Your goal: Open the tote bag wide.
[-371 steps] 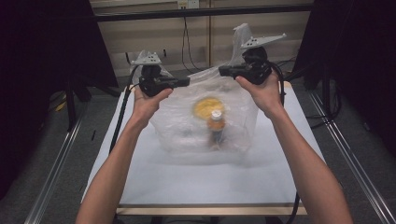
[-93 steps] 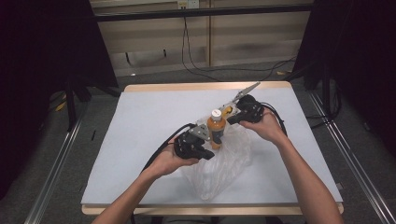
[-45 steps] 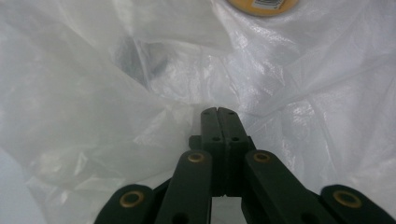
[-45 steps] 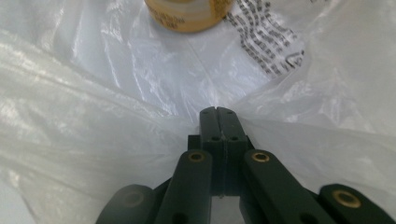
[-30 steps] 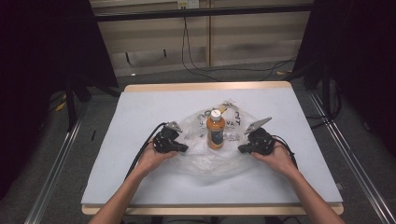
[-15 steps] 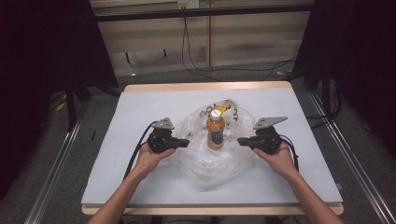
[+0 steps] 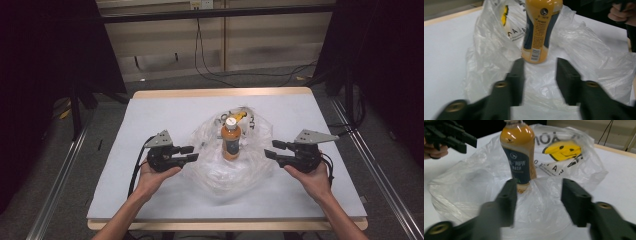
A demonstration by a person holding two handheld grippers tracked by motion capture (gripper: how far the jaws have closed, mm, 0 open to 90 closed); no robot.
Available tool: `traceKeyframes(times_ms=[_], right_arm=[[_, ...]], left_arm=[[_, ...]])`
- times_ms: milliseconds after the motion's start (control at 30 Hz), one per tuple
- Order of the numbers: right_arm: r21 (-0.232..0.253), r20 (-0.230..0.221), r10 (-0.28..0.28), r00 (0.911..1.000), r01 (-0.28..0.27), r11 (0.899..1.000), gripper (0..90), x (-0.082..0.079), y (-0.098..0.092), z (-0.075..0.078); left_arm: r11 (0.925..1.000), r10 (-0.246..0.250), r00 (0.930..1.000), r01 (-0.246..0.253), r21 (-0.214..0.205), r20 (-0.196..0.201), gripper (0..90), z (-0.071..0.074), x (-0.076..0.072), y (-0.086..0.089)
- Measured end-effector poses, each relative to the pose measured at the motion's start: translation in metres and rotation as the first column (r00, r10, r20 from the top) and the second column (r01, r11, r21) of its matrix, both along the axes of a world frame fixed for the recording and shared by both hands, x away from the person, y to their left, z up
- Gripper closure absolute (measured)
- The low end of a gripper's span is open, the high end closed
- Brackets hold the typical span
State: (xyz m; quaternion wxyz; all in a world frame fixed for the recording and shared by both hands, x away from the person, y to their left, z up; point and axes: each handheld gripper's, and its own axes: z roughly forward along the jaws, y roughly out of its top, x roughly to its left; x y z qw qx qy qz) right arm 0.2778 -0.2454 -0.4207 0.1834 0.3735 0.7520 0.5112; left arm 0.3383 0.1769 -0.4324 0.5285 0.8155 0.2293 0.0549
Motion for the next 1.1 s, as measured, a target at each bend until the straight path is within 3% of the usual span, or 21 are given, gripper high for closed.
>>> traceKeyframes(times_ms=[67, 133, 200, 300, 533, 667, 733, 867, 900, 933, 1000, 1100], right_arm=[[0.011, 0.024, -0.034, 0.9992, 0.033, 0.999, 27.3, -0.005, -0.004, 0.001], [0.015, 0.027, -0.073, 0.997, 0.072, 0.997, 16.1, -0.01, -0.008, 0.003], [0.028, 0.039, -0.099, 0.9943, 0.098, 0.995, 7.9, -0.017, -0.012, 0.004], [0.041, 0.061, -0.119, 0.991, 0.117, 0.992, 3.1, -0.028, -0.019, 0.003], [0.077, 0.083, -0.142, 0.9863, 0.136, 0.988, 1.8, -0.046, -0.031, 0.002], [0.075, 0.084, -0.165, 0.9828, 0.159, 0.985, 1.9, -0.056, -0.035, -0.003], [0.078, 0.079, -0.179, 0.9806, 0.173, 0.982, 1.7, -0.061, -0.037, -0.01], [0.084, 0.079, -0.207, 0.9752, 0.2, 0.976, 2.0, -0.069, -0.04, -0.018], [0.082, 0.075, -0.213, 0.9742, 0.207, 0.975, 2.5, -0.069, -0.04, -0.019], [0.082, 0.071, -0.212, 0.9747, 0.206, 0.975, 2.5, -0.07, -0.041, -0.02], [0.081, 0.065, -0.215, 0.9744, 0.21, 0.974, 2.8, -0.069, -0.043, -0.021], [0.092, 0.059, -0.222, 0.9733, 0.216, 0.972, 3.0, -0.069, -0.044, -0.022]], left_arm=[[0.9998, 0.017, 0.9992, -0.017, -0.007, 0.037, 45.4, 0.002, -0.006, 0.004], [0.9992, 0.038, 0.9983, -0.037, -0.012, 0.045, 32.5, 0.003, -0.01, 0.007], [0.9985, 0.053, 0.9973, -0.053, -0.014, 0.05, 22.5, 0.005, -0.014, 0.011], [0.998, 0.063, 0.9955, -0.063, -0.004, 0.071, 14.0, 0.004, -0.021, 0.017], [0.9923, 0.108, 0.9924, -0.103, -0.069, 0.06, 4.9, 0.002, -0.032, 0.033], [0.984, 0.164, 0.9835, -0.158, -0.082, 0.076, 3.5, -0.001, -0.044, 0.045], [0.9769, 0.201, 0.9758, -0.193, -0.091, 0.086, 3.2, -0.006, -0.051, 0.05], [0.9759, 0.205, 0.9763, -0.199, -0.09, 0.069, 3.2, -0.017, -0.058, 0.057], [0.9777, 0.202, 0.977, -0.197, -0.073, 0.068, 3.2, -0.017, -0.059, 0.059], [0.9752, 0.214, 0.9728, -0.207, -0.078, 0.089, 3.2, -0.016, -0.06, 0.061], [0.9736, 0.217, 0.9715, -0.207, -0.096, 0.096, 3.2, -0.015, -0.06, 0.062], [0.9721, 0.23, 0.9659, -0.222, -0.074, 0.119, 3.2, -0.017, -0.058, 0.064]])
